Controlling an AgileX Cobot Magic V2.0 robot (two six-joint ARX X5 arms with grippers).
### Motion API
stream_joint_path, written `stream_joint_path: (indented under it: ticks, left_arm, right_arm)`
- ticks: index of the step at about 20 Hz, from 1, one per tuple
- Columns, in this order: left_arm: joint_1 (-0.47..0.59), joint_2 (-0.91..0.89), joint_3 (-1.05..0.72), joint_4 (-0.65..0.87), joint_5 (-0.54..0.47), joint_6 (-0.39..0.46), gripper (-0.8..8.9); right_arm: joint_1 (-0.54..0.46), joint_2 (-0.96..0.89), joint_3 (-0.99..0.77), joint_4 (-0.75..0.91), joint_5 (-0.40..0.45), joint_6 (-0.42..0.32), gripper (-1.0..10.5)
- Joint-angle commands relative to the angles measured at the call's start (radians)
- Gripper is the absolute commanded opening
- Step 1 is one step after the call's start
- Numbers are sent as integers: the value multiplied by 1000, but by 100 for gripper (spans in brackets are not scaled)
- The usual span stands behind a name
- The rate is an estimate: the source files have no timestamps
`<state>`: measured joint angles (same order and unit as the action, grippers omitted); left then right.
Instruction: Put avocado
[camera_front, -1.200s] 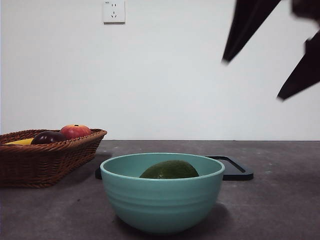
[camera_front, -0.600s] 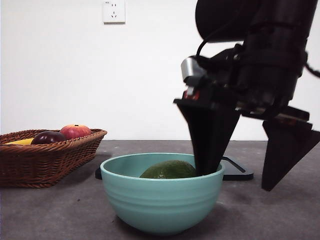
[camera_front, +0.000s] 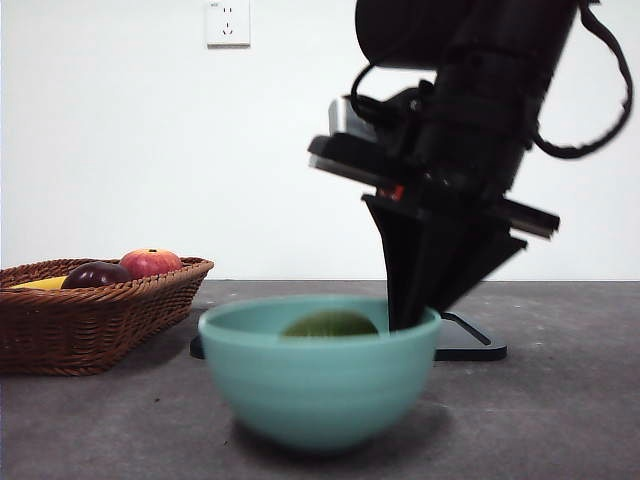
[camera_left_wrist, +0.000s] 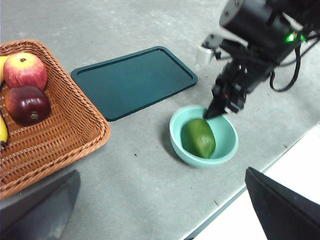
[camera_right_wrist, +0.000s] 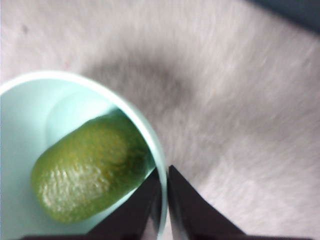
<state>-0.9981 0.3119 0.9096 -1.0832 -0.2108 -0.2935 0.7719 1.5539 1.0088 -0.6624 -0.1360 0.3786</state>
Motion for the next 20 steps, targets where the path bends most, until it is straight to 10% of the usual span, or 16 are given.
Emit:
stream_joint_path:
  ticks: [1, 20]
  left_arm:
    - [-11, 2, 7, 15, 1, 24, 530]
    - [-11, 2, 7, 36, 1, 39, 530]
  right_arm:
    - [0, 24, 86, -29, 33, 23, 9]
    - [-299, 534, 680, -143, 30, -58, 37]
